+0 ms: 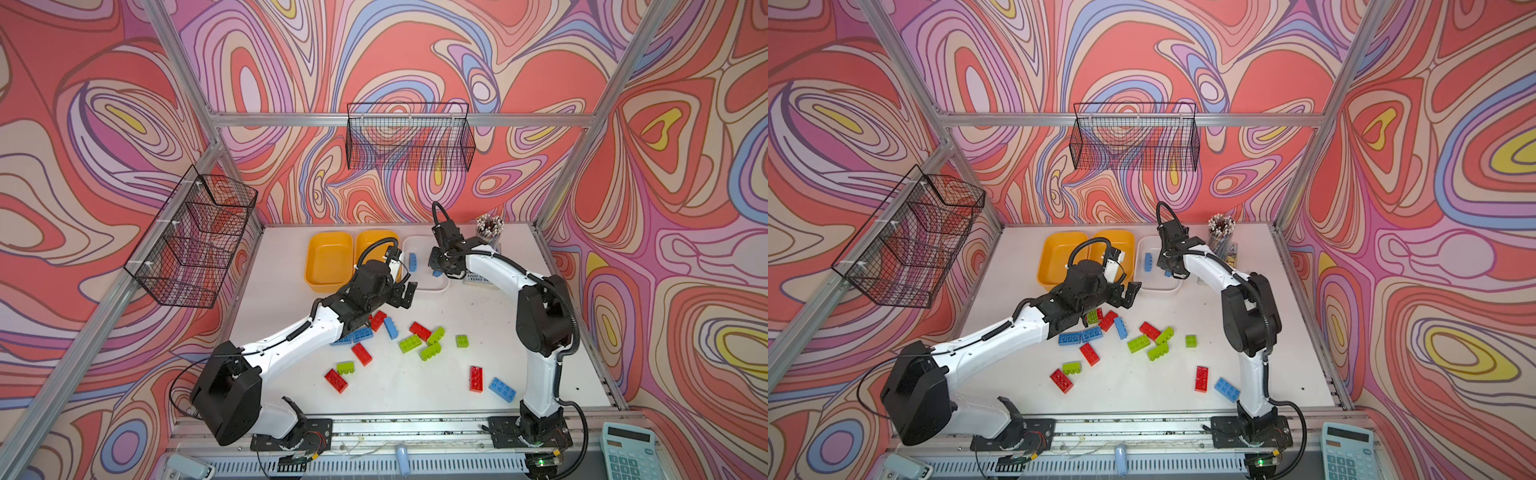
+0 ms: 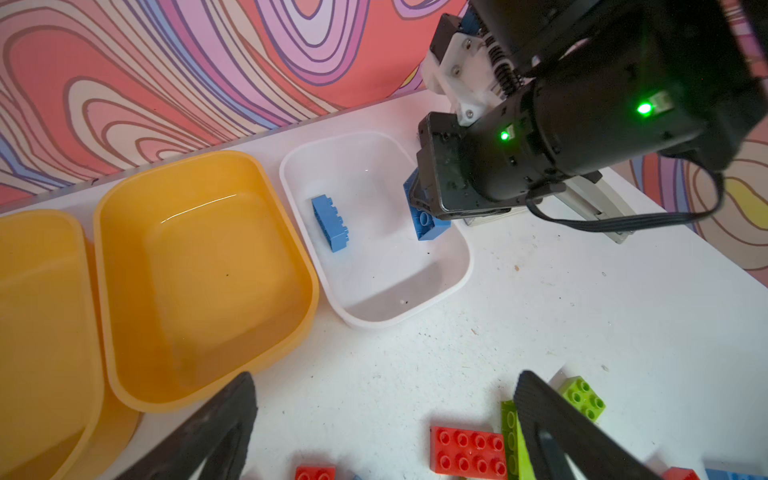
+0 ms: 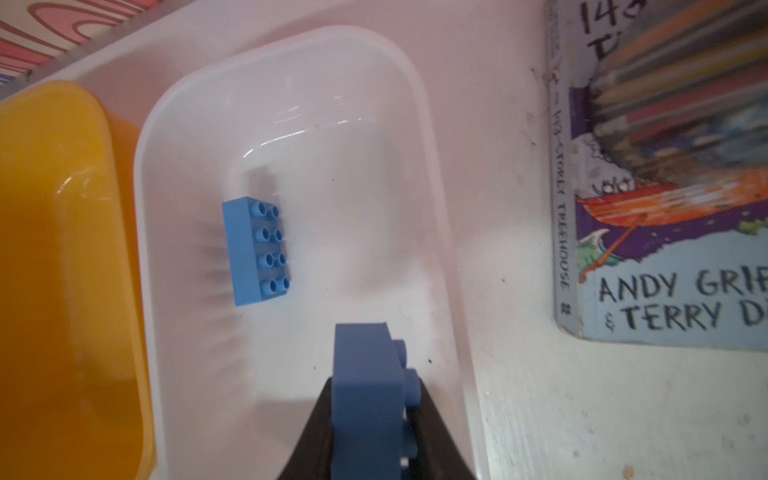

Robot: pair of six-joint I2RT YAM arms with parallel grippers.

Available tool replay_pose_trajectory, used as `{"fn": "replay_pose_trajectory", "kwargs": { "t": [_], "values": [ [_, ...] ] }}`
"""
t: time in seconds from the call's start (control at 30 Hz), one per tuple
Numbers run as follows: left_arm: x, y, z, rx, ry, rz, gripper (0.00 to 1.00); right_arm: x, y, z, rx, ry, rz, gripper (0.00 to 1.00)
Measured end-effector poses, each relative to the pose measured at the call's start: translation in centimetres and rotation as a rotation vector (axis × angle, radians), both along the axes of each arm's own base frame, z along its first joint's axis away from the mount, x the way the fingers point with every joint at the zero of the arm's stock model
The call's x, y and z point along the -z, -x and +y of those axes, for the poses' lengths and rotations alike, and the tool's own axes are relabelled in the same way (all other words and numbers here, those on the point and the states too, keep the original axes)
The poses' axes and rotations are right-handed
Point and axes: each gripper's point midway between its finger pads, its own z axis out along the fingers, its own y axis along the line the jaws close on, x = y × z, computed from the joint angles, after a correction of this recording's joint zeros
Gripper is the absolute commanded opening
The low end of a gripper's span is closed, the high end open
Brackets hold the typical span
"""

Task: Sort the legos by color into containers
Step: 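Carry the blue brick to the white tray and release it, then move the right gripper to a blue brick nearest the robot and grasp it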

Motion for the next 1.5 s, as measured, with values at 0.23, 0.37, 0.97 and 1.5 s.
{"fn": "replay_pose_trajectory", "kwargs": {
  "t": [0.23,0.37,0.97,1.5],
  "values": [
    [-0.5,-1.3,2.4,-0.071,-0.006,-0.009,1.00,2.5,-3.3,1.5,-0.043,0.003,0.014,0.43],
    [-0.5,-1.5,2.8,-0.084,-0.009,-0.012,1.00,2.5,-4.4,1.5,-0.048,-0.009,0.012,0.49],
    [0.5,-1.0,0.8,-0.006,0.083,-0.004,1.00,-2.4,10.2,-6.3,0.059,0.058,0.122,0.79],
    [1.4,1.7,-2.4,0.099,0.138,0.033,1.00,1.4,29.6,-14.4,0.442,0.051,0.362,0.98]
  ]
}}
